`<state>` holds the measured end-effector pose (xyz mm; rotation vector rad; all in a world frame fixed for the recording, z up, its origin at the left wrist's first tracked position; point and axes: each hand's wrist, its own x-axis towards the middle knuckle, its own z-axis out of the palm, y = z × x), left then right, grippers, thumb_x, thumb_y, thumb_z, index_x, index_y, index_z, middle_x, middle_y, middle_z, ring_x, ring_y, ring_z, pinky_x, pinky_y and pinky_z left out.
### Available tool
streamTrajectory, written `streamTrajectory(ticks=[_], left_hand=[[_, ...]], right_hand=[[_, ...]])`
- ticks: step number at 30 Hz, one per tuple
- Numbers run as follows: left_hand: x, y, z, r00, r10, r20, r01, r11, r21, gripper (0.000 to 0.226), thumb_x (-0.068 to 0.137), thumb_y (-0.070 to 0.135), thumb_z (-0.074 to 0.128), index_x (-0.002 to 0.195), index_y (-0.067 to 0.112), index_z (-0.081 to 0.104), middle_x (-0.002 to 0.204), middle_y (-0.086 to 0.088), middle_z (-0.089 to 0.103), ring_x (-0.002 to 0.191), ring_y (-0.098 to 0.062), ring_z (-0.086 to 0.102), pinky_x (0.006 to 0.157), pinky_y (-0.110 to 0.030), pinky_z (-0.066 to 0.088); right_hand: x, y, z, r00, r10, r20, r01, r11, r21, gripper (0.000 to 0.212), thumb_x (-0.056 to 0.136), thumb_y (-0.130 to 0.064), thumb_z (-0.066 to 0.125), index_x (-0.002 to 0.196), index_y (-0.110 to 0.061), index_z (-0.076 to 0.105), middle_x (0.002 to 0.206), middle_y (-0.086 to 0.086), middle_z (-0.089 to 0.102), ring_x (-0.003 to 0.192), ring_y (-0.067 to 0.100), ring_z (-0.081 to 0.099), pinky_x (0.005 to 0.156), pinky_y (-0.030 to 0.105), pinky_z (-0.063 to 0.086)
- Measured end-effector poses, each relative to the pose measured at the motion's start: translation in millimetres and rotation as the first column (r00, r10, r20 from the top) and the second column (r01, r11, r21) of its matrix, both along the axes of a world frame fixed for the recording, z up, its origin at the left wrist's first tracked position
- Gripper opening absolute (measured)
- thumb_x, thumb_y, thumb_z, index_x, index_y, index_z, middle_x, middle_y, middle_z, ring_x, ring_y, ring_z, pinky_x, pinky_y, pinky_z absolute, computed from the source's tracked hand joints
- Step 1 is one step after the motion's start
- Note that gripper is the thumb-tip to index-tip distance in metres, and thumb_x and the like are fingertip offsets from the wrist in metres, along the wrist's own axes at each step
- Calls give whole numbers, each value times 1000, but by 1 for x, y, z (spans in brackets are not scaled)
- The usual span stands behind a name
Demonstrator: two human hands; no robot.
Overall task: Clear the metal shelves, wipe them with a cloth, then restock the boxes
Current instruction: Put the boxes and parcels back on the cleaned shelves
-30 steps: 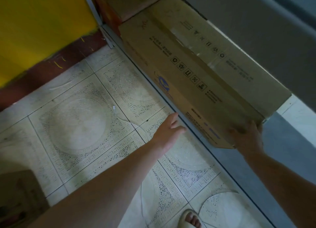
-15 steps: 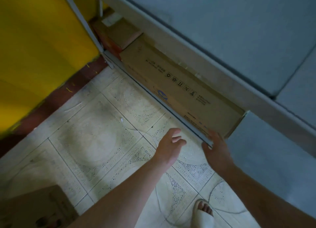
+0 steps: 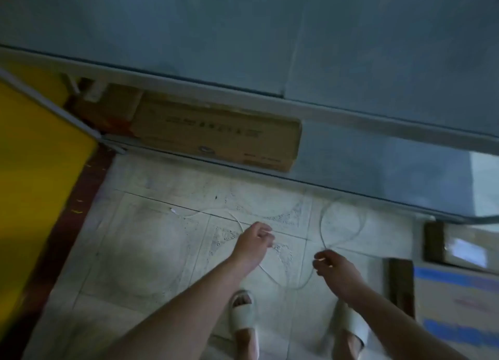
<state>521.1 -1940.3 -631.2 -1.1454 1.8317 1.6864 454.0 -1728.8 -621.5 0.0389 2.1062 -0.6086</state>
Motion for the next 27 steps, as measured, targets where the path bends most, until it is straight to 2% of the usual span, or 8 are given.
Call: streamTrajectory(ticks=[4,9,12,15,18,22,27], left_hand=[[-18,51,8,989,-143,-23,143,990,10,10,94,19,61,102,24,64,103,-1,74,93,-17,72,89,-36,52],[-38,171,-4,916,-401,6,400,916,37,11,94,17,59,104,17,66,101,-2,74,92,-19,71,85,-34,53],[-40,216,-12,877,-478,43,478,878,17,9,94,16,60,100,18,66,99,-4,75,86,-16,70,81,-33,52],[-41,288,-22,804,-588,81,589,808,17,8,94,15,61,99,17,66,98,-4,75,85,-15,70,78,-29,49],[-46,344,-29,733,-668,130,673,740,8,7,94,14,61,99,16,66,98,-5,74,87,-18,70,81,-31,48],[-59,424,-51,625,-749,221,773,633,-39,8,95,12,60,96,19,65,97,-7,75,86,-19,70,87,-36,51],[-73,523,-75,435,-857,278,898,434,-66,11,97,9,57,95,18,63,97,-6,72,79,-15,65,75,-25,47]], right_hand=[[29,57,4,983,-183,-7,182,982,-49,9,95,-24,64,104,-25,66,93,3,74,84,24,72,87,43,58],[59,172,0,935,-355,16,355,934,-38,17,100,-26,57,116,-24,62,97,0,73,85,21,72,75,31,56],[73,223,-13,909,-416,22,416,909,-30,16,100,-28,56,116,-26,61,96,0,73,85,19,72,81,36,59],[98,307,-33,852,-521,50,521,853,6,13,98,-27,56,110,-27,60,99,4,72,87,21,70,87,42,58],[124,377,-54,795,-601,77,597,799,77,17,98,-25,54,112,-20,63,103,4,72,91,20,70,85,34,56],[152,469,-80,752,-648,120,632,761,147,18,101,-29,50,110,-20,63,103,3,72,93,21,70,81,32,55],[155,554,-106,696,-708,117,688,705,175,24,100,-28,49,118,-19,62,109,4,72,92,22,67,77,32,54]])
